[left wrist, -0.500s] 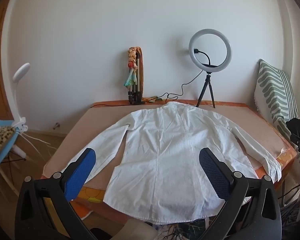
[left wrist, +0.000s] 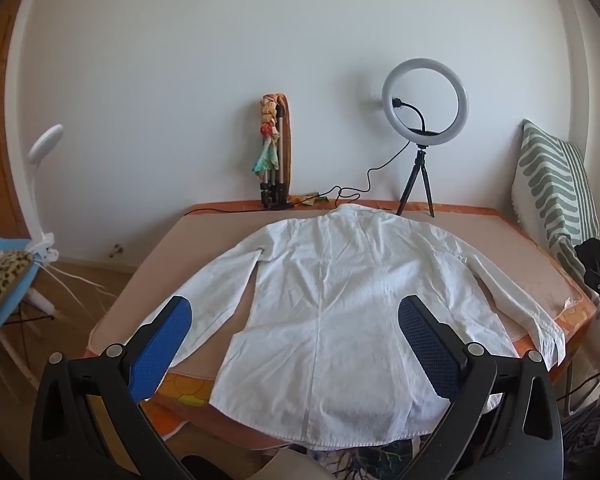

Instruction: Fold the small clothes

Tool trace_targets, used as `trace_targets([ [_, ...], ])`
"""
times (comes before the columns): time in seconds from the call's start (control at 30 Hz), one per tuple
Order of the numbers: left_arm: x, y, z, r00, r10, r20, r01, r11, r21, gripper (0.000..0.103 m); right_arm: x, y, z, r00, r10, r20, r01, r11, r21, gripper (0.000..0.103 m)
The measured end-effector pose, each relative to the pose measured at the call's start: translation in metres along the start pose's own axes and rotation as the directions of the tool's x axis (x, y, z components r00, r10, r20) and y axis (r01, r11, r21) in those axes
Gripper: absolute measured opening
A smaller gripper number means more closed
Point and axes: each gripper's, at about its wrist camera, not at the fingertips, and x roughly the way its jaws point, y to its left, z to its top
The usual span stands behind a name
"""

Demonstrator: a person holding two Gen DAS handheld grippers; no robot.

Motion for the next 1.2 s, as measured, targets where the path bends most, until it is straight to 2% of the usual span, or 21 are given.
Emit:
trace_targets([
  [1.2,-0.0034,0.0002,0.0093,1.000,0.017,0.024,-0.017,1.000,0.004,0.103,0.0029,0.0073,-0.0008,1.000,0.012,-0.006,-0.012,1.000,0.004,0.103],
])
